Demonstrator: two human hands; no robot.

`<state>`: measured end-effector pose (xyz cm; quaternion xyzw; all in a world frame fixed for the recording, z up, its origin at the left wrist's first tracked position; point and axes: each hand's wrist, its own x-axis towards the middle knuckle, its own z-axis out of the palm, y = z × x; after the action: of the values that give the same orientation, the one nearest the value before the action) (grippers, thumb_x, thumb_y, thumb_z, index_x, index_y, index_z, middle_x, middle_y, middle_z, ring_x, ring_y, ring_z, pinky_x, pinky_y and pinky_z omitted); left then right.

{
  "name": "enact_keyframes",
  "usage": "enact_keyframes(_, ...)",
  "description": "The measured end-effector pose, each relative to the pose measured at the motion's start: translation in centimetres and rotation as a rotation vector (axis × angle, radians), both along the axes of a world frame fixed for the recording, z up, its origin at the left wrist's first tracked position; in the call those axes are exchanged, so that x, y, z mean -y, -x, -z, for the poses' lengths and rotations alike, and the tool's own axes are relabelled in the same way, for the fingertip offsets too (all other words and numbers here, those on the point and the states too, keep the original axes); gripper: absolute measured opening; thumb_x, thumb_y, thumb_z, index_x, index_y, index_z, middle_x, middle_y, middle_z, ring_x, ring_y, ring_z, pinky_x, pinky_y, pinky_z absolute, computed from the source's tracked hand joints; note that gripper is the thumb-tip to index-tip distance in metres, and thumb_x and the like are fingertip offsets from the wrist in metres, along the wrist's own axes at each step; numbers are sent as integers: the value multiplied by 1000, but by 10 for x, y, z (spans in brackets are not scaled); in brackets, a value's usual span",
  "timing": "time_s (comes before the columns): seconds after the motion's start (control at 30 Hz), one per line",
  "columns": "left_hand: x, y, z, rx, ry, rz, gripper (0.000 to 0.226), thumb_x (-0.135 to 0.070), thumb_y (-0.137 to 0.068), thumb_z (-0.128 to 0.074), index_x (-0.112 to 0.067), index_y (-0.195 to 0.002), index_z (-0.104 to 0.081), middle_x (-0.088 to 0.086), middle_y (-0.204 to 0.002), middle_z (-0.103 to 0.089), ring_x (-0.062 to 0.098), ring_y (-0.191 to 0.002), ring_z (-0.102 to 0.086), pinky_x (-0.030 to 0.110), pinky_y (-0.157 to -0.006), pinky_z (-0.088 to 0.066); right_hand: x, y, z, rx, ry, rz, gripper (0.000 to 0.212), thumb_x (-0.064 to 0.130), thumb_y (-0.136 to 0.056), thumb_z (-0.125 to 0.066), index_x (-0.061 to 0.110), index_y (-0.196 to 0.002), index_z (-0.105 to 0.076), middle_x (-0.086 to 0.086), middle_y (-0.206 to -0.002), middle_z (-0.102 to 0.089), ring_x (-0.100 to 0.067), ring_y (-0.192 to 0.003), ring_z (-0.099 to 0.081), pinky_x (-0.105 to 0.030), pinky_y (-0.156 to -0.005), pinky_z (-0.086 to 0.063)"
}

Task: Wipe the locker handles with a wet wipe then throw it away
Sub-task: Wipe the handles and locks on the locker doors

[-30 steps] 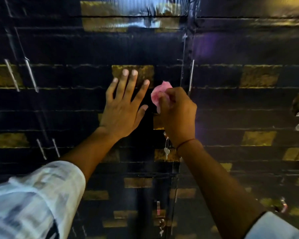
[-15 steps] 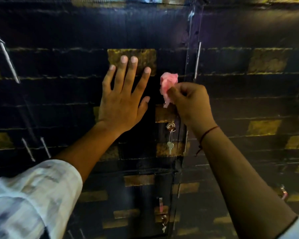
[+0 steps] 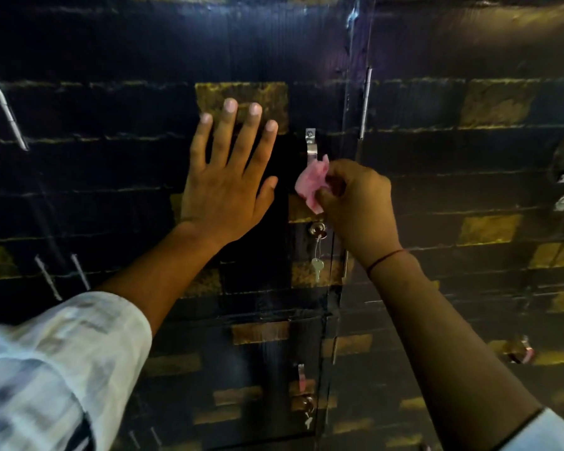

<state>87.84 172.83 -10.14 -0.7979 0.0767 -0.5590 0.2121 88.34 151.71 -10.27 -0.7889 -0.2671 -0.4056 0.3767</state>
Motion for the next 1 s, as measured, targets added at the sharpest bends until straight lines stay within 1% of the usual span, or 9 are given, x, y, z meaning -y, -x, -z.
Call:
enact_keyframes(0.07,0,0,0,-6,5,-2,70,-48,-107,-30,-11,-164,-11,19,-169,-11,45,-155,-11,61,-125,-7,-3,5,-2,-59,-79,-41,21,6,-88,-68,14,-107,-61,4,-86,-68,-7,-73,-65,-24,-64,-57)
enact_keyframes(0.23,0,1,-1,-12,3,-11,70,-48,-107,-29,-11,-164,-11,18,-170,-11,44,-155,-10,61,-125,-8,-16,14,-4,-100,-327,-171,13,4,-90,-65,16,-88,-60,10,-78,-65,2,-74,-64,-12,-64,-51)
enact_keyframes(0.33,1,1,-1,-11,8,-11,69,-48,-108,-28,-11,-164,-12,18,-170,-12,45,-155,-12,61,-125,-9,-23,17,-4,-132,-414,-181,10,21,-93,-68,12,-93,-62,9,-82,-66,-6,-77,-65,-17,-64,-54)
enact_keyframes(0.4,1,1,-1,-9,6,-20,69,-48,-108,-29,-11,-164,-13,18,-169,-12,45,-155,-12,61,-125,-9,-27,16,-3,-106,-455,-163,13,21,-91,-70,11,-92,-61,11,-81,-62,-7,-78,-63,-17,-65,-54)
enact_keyframes(0.67,1,1,-1,3,-2,-39,71,-48,-106,-34,-12,-164,-14,18,-169,-15,45,-154,-14,61,-125,-10,-5,8,2,-81,-339,-125,18,2,-87,-70,19,-88,-62,15,-84,-61,1,-81,-63,-13,-72,-54)
enact_keyframes(0.77,2,1,-1,-3,-2,-43,72,-48,-106,-34,-12,-164,-12,18,-169,-14,45,-154,-13,60,-124,-9,-9,-1,-7,113,-315,21,9,4,-87,-68,13,-90,-70,11,-91,-62,5,-79,-56,-4,-76,-45)
enact_keyframes(0.83,2,0,-1,2,0,-40,72,-48,-105,-35,-12,-164,-13,18,-169,-14,45,-154,-14,61,-124,-11,-18,-9,-10,247,-221,96,6,8,-89,-66,8,-88,-72,-5,-92,-64,-11,-81,-58,-10,-71,-46)
enact_keyframes(0.9,1,0,-1,0,1,-39,71,-48,-106,-34,-12,-164,-13,18,-169,-14,45,-154,-13,61,-124,-11,-22,-14,-1,310,-147,121,12,10,-92,-62,4,-86,-72,-12,-88,-62,-25,-79,-59,-28,-64,-51)
enact_keyframes(1.0,1,1,-1,-6,-1,-42,71,-48,-106,-32,-12,-164,-12,18,-169,-13,45,-154,-12,61,-125,-11,-15,-9,17,314,-53,128,18,13,-97,-60,4,-85,-69,-10,-85,-60,-24,-77,-56,-34,-59,-50)
